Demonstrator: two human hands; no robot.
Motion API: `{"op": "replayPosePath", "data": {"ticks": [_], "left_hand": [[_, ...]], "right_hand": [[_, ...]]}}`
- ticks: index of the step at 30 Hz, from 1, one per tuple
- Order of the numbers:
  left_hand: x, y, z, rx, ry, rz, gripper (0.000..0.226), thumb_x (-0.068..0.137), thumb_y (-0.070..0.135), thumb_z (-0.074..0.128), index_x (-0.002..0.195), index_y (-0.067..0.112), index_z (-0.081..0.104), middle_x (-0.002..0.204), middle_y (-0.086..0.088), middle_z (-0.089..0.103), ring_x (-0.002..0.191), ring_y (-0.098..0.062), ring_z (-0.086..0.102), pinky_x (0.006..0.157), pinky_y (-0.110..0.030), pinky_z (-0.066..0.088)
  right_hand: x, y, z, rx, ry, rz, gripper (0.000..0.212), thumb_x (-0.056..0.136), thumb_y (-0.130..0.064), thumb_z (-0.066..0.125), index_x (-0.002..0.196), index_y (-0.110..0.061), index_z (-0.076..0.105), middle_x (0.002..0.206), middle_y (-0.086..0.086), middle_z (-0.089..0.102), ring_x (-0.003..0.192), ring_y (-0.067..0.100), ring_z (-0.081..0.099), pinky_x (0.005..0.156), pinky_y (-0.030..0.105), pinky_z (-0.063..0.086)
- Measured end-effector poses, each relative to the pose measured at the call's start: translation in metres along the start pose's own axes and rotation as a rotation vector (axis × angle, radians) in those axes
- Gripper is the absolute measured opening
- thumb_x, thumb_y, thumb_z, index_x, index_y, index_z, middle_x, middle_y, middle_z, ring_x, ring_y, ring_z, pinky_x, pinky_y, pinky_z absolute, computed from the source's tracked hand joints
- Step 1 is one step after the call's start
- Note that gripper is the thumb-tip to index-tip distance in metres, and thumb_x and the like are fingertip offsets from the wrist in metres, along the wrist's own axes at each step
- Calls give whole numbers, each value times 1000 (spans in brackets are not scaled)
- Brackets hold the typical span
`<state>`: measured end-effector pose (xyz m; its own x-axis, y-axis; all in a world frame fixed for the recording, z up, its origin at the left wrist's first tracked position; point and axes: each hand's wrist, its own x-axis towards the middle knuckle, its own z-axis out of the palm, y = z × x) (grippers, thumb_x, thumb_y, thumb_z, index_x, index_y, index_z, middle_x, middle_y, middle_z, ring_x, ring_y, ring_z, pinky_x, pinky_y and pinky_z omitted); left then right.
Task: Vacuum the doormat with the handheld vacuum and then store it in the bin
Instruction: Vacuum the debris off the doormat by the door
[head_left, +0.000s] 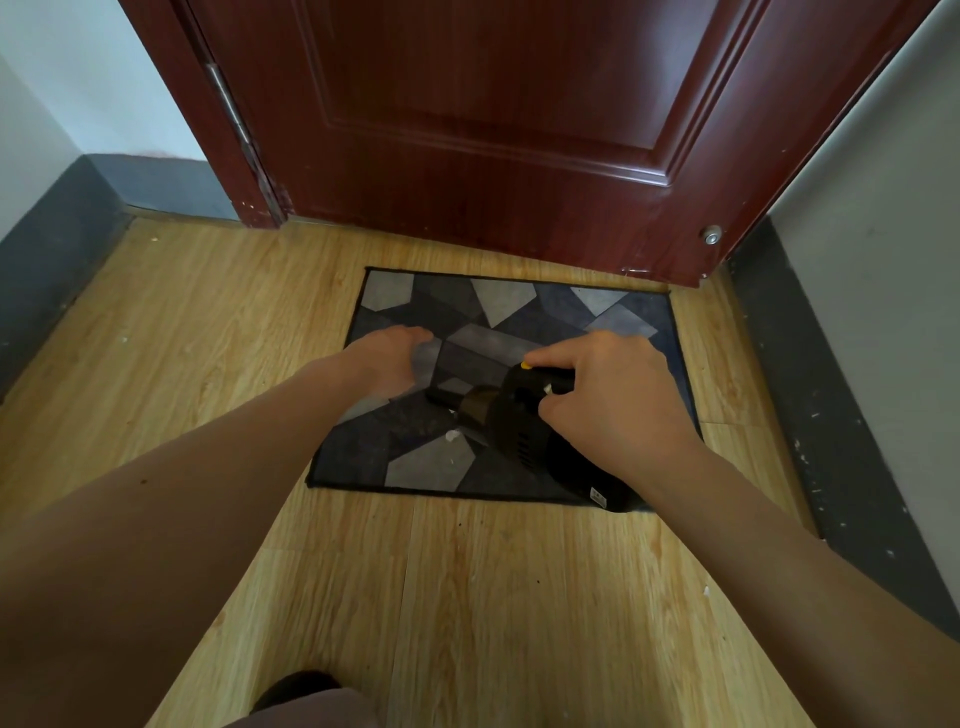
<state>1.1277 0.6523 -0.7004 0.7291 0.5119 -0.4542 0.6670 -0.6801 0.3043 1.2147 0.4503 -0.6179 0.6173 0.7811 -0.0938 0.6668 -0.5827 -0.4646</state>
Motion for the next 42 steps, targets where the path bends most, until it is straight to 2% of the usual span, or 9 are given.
{"op": "replayPosePath", "data": {"ticks": [10,17,20,30,34,39,42], "left_hand": [[1,4,2,-1,-5,37,58,91,6,50,145,14,29,147,-13,36,133,-28,39,105,-30,34],[-4,-4,25,-29,-41,47,66,92,4,49,149,21,21,156,-7,23,140,-26,31,108,-29,32],[-8,-10,35,-27,-67,40,66,91,4,49,149,23,22,155,-6,26,140,-25,30,109,-30,31],[-3,0,41,-2,-57,67,66,91,5,48,149,21,22,154,-7,29,138,-25,33,108,-27,31],[2,10,42,-8,-57,90,65,92,4,47,149,21,21,154,-8,28,138,-25,34,106,-28,33],[7,18,45,-26,-61,110,62,93,6,47,149,18,23,155,-8,27,140,-23,30,111,-27,27],[9,21,48,-38,-57,111,61,94,6,47,149,18,23,155,-7,26,140,-23,30,112,-27,26]], "right_hand": [[-1,8,-5,-56,66,-7,38,79,-12,60,110,-31,70,93,3,73,72,22,63,63,32,53],[-8,15,-7,-50,53,0,41,77,-13,61,112,-34,68,96,0,73,78,21,64,67,31,54],[-12,17,-9,-21,45,9,40,76,-12,62,110,-33,70,93,0,73,73,17,59,67,31,53],[-24,31,-11,-17,28,25,41,78,-13,61,111,-36,68,102,-4,72,67,11,51,62,28,50],[-28,38,-14,6,18,39,41,77,-12,62,109,-37,69,94,-4,73,60,8,46,59,25,45],[-34,43,-17,26,-3,35,41,78,-11,62,109,-37,69,90,-5,73,52,4,42,55,17,41],[-36,44,-17,17,-20,9,41,79,-11,61,110,-36,69,94,-6,73,57,4,49,55,12,40]]}}
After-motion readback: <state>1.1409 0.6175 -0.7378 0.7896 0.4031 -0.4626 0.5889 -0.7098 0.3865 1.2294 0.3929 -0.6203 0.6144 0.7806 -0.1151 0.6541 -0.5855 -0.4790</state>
